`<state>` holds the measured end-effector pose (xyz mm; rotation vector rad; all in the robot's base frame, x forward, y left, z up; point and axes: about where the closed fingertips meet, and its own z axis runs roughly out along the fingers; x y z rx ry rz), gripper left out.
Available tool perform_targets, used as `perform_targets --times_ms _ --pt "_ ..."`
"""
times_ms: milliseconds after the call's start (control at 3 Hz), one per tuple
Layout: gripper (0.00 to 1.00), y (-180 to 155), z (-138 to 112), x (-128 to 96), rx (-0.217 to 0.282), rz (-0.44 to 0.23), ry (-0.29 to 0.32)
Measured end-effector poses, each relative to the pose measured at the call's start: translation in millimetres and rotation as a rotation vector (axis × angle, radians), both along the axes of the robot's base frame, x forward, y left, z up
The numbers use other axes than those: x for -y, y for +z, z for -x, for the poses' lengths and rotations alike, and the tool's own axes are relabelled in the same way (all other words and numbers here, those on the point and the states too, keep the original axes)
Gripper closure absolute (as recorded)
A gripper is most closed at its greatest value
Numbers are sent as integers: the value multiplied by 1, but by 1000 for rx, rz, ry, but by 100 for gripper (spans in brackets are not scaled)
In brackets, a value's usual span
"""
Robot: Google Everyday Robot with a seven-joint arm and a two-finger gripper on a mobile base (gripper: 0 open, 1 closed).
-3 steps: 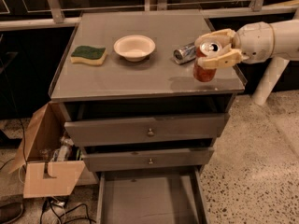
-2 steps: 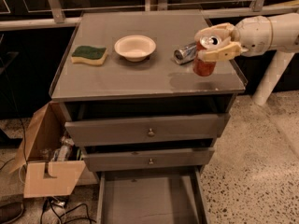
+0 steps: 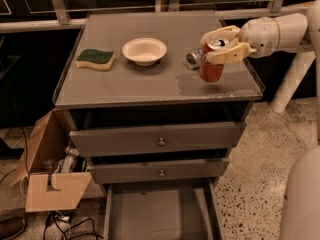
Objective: Pick coke can from bottom drawer and place on counter
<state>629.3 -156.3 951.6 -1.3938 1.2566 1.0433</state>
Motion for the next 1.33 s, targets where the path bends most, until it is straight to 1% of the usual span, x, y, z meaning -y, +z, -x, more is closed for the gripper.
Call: perform_targets --times_ms 333,667,1333 --pt "100 -4 -7 -2 -60 -17 23" --pt "100 -4 -11 -1 -83 -23 19" --pt "100 -21 -17 0 -148 -18 16"
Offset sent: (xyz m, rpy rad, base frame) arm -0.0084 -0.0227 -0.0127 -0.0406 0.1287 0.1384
